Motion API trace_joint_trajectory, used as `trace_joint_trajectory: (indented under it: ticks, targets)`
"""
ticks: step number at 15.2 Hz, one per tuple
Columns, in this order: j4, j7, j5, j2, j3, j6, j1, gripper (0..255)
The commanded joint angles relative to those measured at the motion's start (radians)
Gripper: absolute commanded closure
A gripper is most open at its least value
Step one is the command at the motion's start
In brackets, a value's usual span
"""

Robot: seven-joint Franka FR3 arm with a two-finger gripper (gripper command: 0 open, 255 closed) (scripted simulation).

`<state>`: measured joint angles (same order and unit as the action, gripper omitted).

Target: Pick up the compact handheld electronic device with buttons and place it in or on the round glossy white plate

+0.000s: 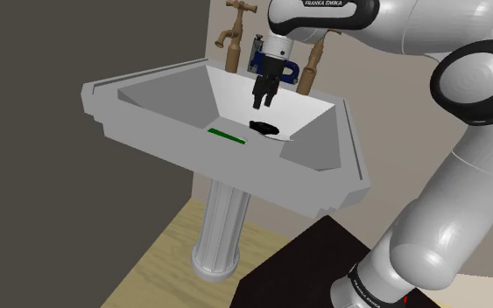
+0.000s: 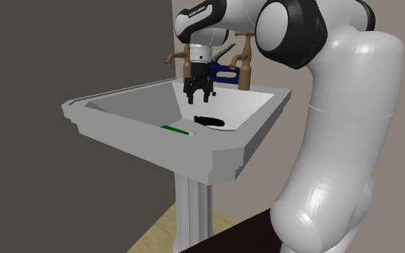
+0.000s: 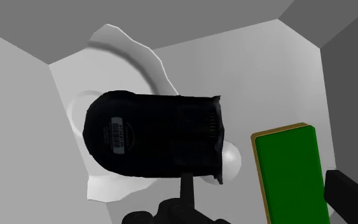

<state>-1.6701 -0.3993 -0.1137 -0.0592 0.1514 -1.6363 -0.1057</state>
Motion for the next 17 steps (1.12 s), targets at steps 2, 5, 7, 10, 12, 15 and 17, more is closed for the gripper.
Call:
trace_joint_trajectory:
  ticks: [2, 5, 7, 10, 12, 15, 17]
  targets:
    - [-0.042, -0.003, 0.0, 0.003, -0.002, -0.04, -0.002, 0]
    - [-0.081, -0.004, 0.0, 0.007, -0.004, -0.075, -0.004, 0]
    - [-0.081, -0.004, 0.0, 0.007, -0.004, -0.075, -0.004, 0]
    - [-0.081, -0.004, 0.0, 0.007, -0.004, -0.075, -0.004, 0]
    - [-0.081, -0.004, 0.0, 0.007, -0.004, -0.075, -0.004, 0]
    - [-0.081, -0.004, 0.0, 0.007, -0.004, -0.075, -0.004, 255]
    - [-0.081, -0.004, 0.0, 0.007, -0.004, -0.075, -0.004, 255]
